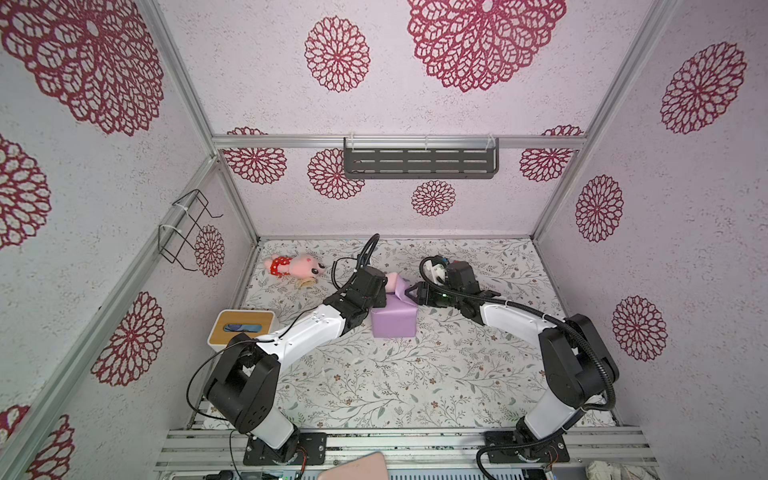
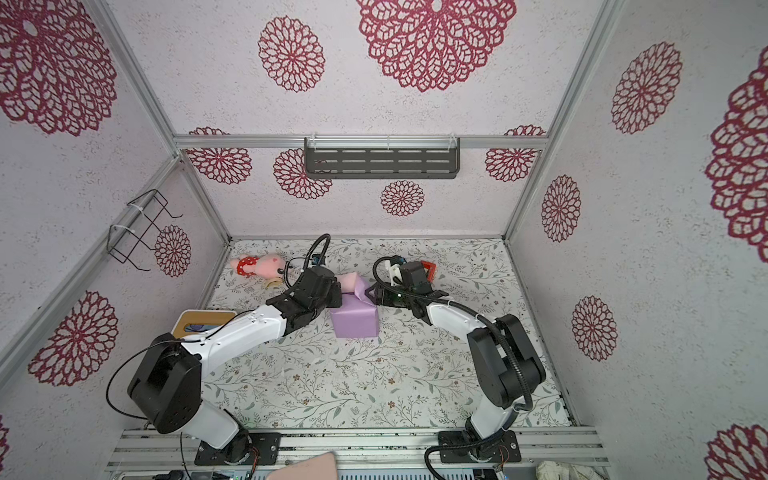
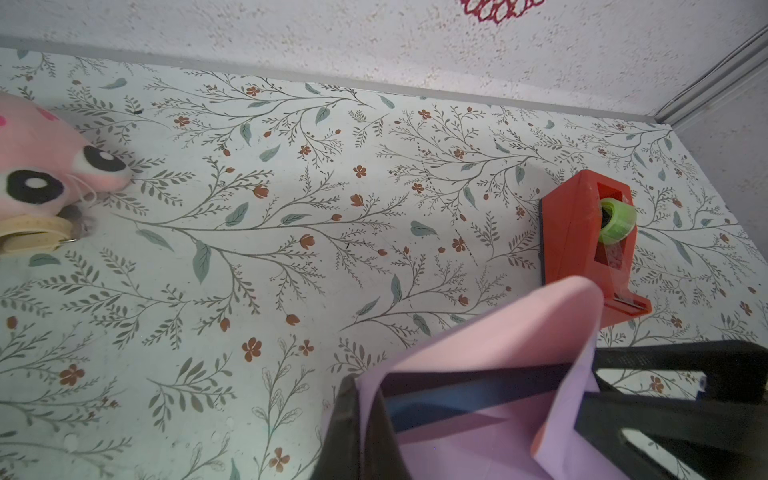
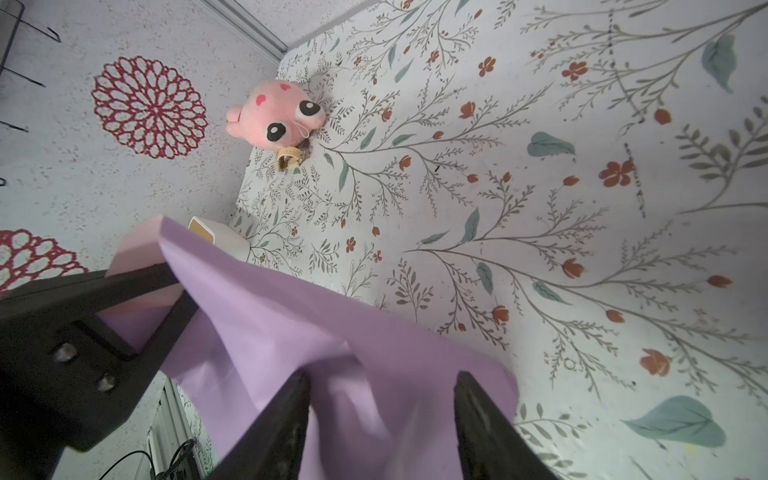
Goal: Wrap the gift box in paper
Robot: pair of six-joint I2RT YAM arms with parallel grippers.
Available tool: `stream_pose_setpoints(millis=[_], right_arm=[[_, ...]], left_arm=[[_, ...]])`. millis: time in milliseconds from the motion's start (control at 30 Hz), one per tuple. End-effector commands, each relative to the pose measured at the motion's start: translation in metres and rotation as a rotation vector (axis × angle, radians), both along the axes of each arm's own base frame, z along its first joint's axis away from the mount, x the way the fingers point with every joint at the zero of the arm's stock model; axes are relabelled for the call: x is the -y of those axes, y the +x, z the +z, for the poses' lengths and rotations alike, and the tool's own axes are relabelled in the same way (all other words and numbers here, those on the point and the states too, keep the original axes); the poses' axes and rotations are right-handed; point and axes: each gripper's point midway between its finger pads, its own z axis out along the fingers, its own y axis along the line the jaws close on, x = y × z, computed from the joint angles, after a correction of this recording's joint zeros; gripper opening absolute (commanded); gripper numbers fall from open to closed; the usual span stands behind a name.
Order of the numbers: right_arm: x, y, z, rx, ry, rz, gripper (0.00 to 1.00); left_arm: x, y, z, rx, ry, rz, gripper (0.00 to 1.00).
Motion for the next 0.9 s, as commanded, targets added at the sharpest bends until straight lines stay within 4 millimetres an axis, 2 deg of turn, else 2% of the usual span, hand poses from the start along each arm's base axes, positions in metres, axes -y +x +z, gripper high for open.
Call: stream_pose_setpoints(millis=[0,133,233,300,433,500,567,633,700,767,867], right_arm=[[-0.005,0.008,0.007,0.025,0.020,-0.018,0.59],[0.001,0.006,-0.015,-0.013,-0.014,-0.036,0.59],[0.003,0.001,-0.028,-0.042,-0.016,-0.038,0.59],[0.005,-0.002,-0.033,-0.052,-0.020,-0.043,0.59],[0.009,-0.006,-0.036,-0.055,-0.026,-0.047,0.59],[0.008,-0.007,-0.036,-0.054,-0.021,-0.046,0.59],[0.006,-0.007,-0.034,-0.051,-0.011,-0.044,0.59],[0.005,-0.007,-0.032,-0.047,-0.009,-0.039,0.58],[0.005,-0.007,-0.031,-0.041,-0.010,-0.038,0.58],[0.005,-0.007,-0.030,-0.039,-0.011,-0.036,0.58],[0.004,-0.007,-0.029,-0.037,-0.014,-0.035,0.58]], left_arm=[[-0.001,0.003,0.013,0.032,-0.017,-0.002,0.00],[0.000,0.003,0.016,0.040,-0.022,-0.003,0.01],[0.001,0.005,0.021,0.049,-0.031,-0.006,0.07],[0.002,0.004,0.028,0.056,-0.037,-0.014,0.17],[-0.005,-0.009,0.053,0.085,-0.089,-0.033,0.48],[-0.014,-0.020,0.064,0.100,-0.153,-0.037,0.60],[-0.034,-0.027,0.058,0.071,-0.237,-0.008,0.66],[-0.055,-0.032,0.043,0.018,-0.296,0.034,0.65],[-0.067,-0.032,0.030,-0.031,-0.304,0.050,0.58],[-0.064,-0.031,0.021,-0.074,-0.305,0.021,0.47],[-0.050,-0.028,0.018,-0.107,-0.333,-0.032,0.37]])
